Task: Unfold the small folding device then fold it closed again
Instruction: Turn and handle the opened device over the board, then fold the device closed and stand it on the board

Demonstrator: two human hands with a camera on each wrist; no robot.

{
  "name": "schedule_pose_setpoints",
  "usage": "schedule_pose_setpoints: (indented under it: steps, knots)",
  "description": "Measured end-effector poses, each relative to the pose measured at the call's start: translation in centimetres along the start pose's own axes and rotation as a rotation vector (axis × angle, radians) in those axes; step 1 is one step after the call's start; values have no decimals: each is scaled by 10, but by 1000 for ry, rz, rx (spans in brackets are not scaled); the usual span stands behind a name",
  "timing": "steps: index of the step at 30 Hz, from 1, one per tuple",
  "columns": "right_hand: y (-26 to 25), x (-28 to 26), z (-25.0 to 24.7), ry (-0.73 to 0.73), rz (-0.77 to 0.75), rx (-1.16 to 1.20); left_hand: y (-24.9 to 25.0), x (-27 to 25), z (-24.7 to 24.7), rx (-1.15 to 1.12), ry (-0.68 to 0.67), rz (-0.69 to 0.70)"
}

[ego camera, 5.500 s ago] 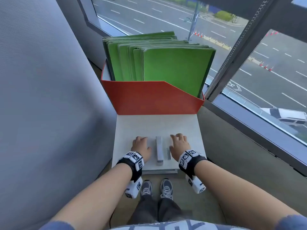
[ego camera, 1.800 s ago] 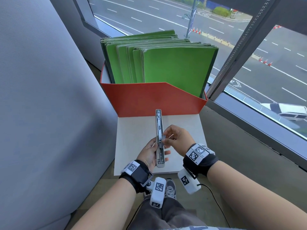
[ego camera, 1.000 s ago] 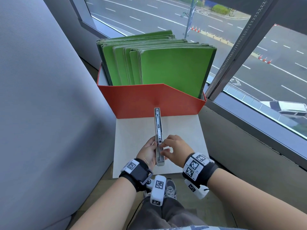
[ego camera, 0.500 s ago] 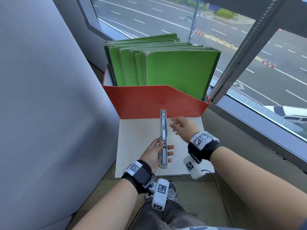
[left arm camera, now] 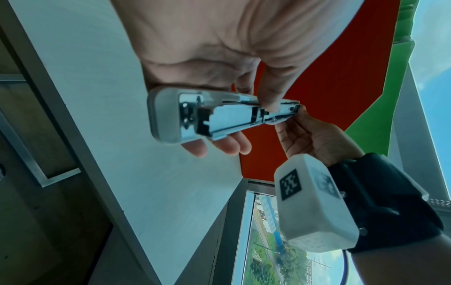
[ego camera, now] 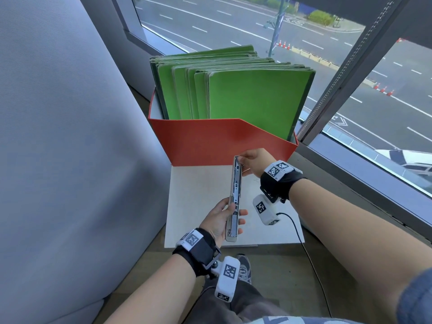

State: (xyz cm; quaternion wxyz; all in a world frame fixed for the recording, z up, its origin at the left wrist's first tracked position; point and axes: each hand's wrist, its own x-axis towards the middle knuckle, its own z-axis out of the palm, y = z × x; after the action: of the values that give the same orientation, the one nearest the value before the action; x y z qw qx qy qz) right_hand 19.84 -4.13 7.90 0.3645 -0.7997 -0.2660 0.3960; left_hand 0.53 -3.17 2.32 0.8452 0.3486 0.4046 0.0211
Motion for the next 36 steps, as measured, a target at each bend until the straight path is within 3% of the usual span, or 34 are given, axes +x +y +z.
schedule_pose_setpoints:
  steps: [7, 16, 24, 32, 34, 36]
  knots:
    - [4, -9, -6, 26, -93, -7, 3, 4, 8, -44, 39, -71]
    - [6, -65, 5, 31, -352, -64, 16, 12, 9, -149, 109, -156]
    - [40, -105, 34, -26, -627, -224, 18, 14, 7, -129, 46, -86]
    - [62, -111, 50, 6, -605, -208, 13, 18, 7, -107, -20, -21]
    - [66, -112, 50, 19, -515, -145, 11, 19, 6, -108, -20, 8]
    - [69, -112, 51, 54, -322, -4, 9, 21, 4, -84, -5, 28]
